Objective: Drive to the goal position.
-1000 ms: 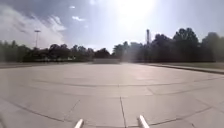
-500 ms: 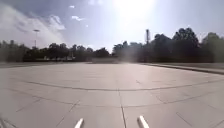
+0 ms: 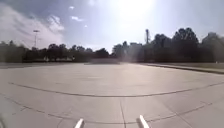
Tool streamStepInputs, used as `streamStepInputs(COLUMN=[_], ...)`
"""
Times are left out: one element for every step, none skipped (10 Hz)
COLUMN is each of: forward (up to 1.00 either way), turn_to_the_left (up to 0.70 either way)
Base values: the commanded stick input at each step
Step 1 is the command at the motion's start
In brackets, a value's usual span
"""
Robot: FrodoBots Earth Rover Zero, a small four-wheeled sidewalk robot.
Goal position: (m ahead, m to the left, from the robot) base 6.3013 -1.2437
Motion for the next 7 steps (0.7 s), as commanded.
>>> streamStepInputs(forward=[0.70,0.70,0.70,0.70,0.70,0.70,0.70], turn_to_the_left=[0.00,0.00,0.00,0.00,0.00,0.00,0.00])
